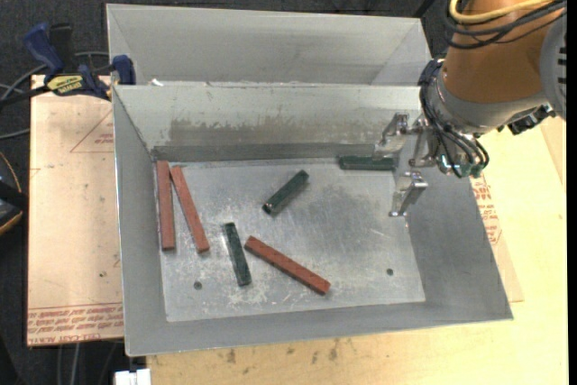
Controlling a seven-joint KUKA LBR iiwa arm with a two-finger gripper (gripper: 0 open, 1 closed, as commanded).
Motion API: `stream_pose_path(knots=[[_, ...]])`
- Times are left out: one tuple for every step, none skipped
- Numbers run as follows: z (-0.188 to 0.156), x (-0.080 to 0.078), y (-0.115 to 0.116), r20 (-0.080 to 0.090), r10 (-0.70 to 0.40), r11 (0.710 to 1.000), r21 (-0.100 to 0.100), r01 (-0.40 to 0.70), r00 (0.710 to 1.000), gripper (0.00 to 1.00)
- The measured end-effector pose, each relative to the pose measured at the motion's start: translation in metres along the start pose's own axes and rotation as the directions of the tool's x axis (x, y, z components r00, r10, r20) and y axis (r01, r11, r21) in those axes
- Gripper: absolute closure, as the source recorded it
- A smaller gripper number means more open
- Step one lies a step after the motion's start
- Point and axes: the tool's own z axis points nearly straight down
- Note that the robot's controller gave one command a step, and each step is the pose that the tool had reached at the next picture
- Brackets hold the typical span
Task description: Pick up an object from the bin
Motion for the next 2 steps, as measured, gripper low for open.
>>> stream_pose_path(knots=[[-0.004,-0.001,0.0,0.008,-0.001,1.0,0.001,0.001,1.0,0.0],[0.024,0.01,0.021,0.017,-0.083,0.997,0.005,0.083,0.996,0.0]])
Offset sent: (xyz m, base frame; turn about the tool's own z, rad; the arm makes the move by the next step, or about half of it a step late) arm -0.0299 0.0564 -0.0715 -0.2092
